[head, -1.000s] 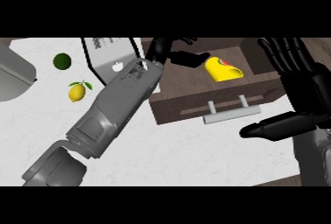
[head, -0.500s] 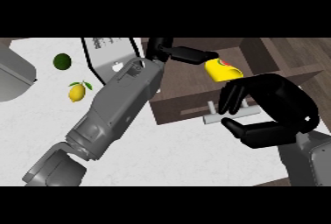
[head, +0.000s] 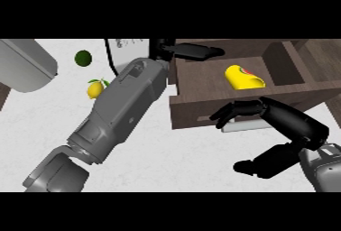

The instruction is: Pick up the cup, place it into the drawer and close the drawer

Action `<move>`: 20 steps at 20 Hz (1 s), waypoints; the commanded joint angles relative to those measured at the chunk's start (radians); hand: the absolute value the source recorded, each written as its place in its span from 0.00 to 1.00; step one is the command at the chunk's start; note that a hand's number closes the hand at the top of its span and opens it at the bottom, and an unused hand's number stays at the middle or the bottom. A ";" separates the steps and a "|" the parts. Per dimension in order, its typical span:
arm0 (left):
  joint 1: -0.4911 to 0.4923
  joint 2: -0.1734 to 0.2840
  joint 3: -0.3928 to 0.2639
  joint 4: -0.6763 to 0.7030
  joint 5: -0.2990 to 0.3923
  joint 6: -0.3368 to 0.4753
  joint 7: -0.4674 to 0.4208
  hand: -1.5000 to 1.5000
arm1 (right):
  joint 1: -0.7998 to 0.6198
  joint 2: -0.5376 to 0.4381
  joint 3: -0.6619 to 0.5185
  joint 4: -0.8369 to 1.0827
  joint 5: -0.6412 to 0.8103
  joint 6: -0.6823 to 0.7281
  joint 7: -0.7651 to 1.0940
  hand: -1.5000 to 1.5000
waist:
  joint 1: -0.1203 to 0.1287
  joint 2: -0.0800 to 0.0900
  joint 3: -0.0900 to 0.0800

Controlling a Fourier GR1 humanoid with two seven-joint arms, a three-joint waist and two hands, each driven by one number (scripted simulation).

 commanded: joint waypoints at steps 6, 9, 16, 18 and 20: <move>0.091 0.003 0.025 -0.028 0.047 -0.068 -0.086 0.00 | 0.061 0.051 0.161 0.220 0.429 -0.192 -0.124 0.00 | 0.102 -0.010 0.000; 0.132 0.021 0.030 -0.044 0.039 -0.087 -0.112 0.00 | 0.018 0.073 0.201 0.398 0.493 -0.217 -0.203 0.00 | 0.114 -0.010 0.000; 0.266 0.028 0.009 -0.182 0.035 -0.077 -0.105 0.00 | -0.180 0.091 0.139 0.874 0.583 -0.318 -0.375 1.00 | 0.178 -0.015 0.002; 0.274 0.070 0.012 -0.204 0.042 -0.110 -0.073 0.00 | -0.242 0.102 0.096 0.972 0.573 -0.356 -0.427 1.00 | 0.203 -0.008 0.003; 0.303 0.097 0.011 -0.223 0.041 -0.138 -0.075 0.00 | -0.274 0.094 0.058 1.038 0.565 -0.402 -0.508 1.00 | 0.210 -0.003 0.004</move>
